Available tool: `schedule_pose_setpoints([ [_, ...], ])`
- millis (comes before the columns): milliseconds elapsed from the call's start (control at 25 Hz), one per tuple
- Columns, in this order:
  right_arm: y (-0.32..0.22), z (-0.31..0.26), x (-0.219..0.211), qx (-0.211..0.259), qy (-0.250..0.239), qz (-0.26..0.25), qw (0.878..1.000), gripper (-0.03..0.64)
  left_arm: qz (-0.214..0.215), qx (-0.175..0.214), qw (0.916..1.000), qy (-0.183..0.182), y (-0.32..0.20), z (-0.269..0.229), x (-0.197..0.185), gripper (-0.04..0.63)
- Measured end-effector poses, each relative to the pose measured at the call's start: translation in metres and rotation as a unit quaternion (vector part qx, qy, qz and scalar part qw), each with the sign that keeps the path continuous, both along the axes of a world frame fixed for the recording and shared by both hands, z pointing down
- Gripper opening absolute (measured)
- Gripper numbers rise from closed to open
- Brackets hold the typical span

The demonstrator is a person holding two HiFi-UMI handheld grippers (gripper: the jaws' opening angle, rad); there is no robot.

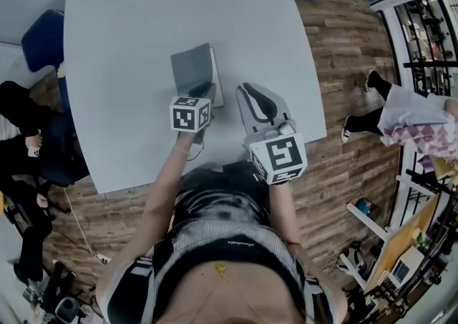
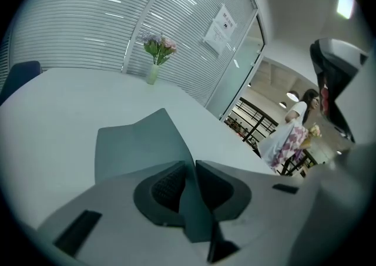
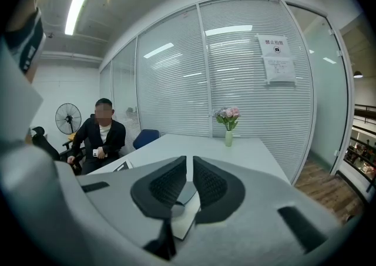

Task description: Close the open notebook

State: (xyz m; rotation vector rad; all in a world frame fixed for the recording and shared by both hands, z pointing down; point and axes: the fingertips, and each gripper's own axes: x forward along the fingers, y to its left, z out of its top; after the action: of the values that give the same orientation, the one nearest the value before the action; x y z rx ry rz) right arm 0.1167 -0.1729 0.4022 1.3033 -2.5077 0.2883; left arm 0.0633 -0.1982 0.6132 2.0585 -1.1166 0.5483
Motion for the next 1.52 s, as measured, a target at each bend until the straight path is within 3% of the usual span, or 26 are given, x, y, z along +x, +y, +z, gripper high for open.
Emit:
schedule_pose_setpoints([
  [800,-0.001,0.002,0.007,-0.007,-0.002,0.001,1.000,0.032,-0.006,-0.025,0.9985,-0.047,-0.007,0.024,0.022,0.079],
  [960,0.000,0.004,0.009,-0.009,-0.001,0.003,1.000,0.032,-0.013,-0.028,0.9988,-0.039,-0.007,0.026,0.025,0.093],
  [1120,0.001,0.005,0.009,-0.010,-0.002,0.004,1.000,0.032,0.012,-0.048,0.9987,-0.015,0.003,0.035,0.036,0.141],
  [1520,0.001,0.004,0.008,-0.009,-0.001,0.005,1.000,0.033,0.009,-0.028,0.9988,-0.040,0.005,0.045,0.034,0.138],
])
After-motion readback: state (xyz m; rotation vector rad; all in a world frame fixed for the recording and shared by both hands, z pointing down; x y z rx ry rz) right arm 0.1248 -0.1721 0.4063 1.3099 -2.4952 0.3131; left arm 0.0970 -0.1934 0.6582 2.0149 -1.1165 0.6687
